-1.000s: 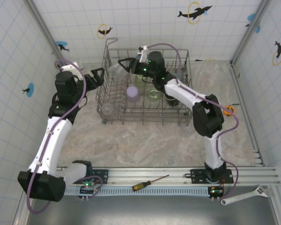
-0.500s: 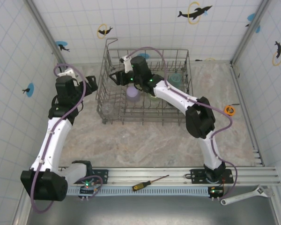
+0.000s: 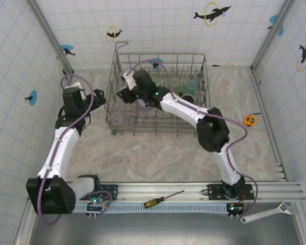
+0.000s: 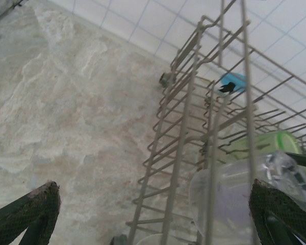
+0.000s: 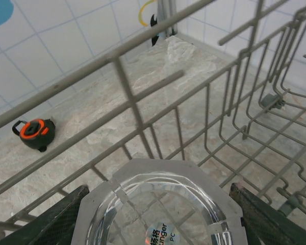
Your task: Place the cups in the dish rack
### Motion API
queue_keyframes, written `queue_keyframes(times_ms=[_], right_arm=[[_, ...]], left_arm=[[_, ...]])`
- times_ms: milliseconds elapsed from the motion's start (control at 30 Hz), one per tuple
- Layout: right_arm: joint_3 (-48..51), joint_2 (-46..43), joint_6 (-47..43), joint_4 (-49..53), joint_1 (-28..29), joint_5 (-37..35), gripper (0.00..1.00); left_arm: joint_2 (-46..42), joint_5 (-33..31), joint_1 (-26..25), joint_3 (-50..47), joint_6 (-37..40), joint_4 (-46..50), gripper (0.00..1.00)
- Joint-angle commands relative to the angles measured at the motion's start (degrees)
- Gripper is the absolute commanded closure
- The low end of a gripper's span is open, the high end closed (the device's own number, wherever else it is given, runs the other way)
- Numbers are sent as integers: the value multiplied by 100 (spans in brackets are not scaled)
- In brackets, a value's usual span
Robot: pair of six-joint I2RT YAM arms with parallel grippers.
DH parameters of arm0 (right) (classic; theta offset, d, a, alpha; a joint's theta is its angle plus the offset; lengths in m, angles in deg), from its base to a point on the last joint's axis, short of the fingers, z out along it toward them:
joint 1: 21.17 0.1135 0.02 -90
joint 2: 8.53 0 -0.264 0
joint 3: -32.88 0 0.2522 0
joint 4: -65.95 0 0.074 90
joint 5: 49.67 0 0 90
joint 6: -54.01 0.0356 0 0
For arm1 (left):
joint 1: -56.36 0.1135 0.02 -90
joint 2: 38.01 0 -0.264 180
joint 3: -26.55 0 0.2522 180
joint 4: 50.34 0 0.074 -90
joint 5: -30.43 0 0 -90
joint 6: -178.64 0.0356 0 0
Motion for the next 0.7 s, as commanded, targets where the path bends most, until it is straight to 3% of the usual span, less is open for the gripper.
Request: queue_keyframes(times_ms=[0, 133, 333, 667], right_arm=[[-328, 170, -385, -283, 125, -205, 61], [-328, 292, -386, -383, 150, -178, 61], [-336, 420, -351, -457, 171, -104, 61], [-325, 500, -346, -470, 262, -9, 62]], left_arm=[[85, -88, 97, -233, 120, -152, 2], [214, -92, 212, -613, 206, -362, 2], [337, 848, 817, -874, -179, -715, 2], [279, 872, 873, -991, -179, -724, 2]])
